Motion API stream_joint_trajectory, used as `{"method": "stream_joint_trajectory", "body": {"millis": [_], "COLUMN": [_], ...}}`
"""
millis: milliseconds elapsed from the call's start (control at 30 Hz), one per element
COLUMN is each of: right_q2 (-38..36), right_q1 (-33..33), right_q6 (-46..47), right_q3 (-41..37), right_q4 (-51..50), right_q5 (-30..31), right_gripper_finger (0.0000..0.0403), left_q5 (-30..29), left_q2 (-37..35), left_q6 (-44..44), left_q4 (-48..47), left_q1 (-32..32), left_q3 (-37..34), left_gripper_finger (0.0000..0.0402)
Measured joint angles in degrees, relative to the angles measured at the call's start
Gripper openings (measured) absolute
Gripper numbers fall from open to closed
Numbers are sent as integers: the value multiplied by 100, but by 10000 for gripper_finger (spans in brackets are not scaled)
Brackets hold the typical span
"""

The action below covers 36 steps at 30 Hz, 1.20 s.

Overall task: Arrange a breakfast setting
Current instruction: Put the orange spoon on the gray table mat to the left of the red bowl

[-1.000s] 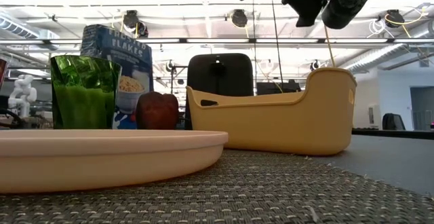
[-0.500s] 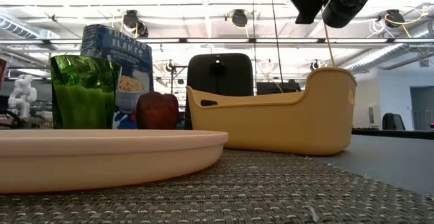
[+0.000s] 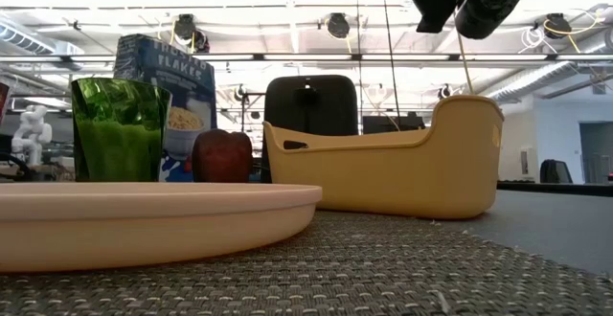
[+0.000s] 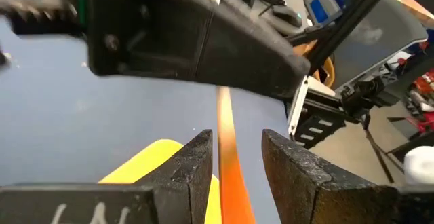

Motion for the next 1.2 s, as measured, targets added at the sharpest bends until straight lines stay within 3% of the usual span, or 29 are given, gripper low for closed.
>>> {"method": "stream_joint_trajectory", "body": {"millis": [600,1033,1200], "right_q2": [-1,0,0], "right_q1": [1,0,-4], "right_q6": [-146,-112,-107], "right_q3": [2,2,2], "right_q4": [97,86,83], "right_q5": [-134,-125,-124], "right_gripper_finger": [3,3,3], "left_q5": [382,485,481], "left_q2": [90,90,90], "left_q6": [-116,-348,-386], "left_q4": [229,143,123], "left_q1": [16,210,251], "left_q3": [-9,-9,-9], "left_gripper_finger": [131,16,9]}}
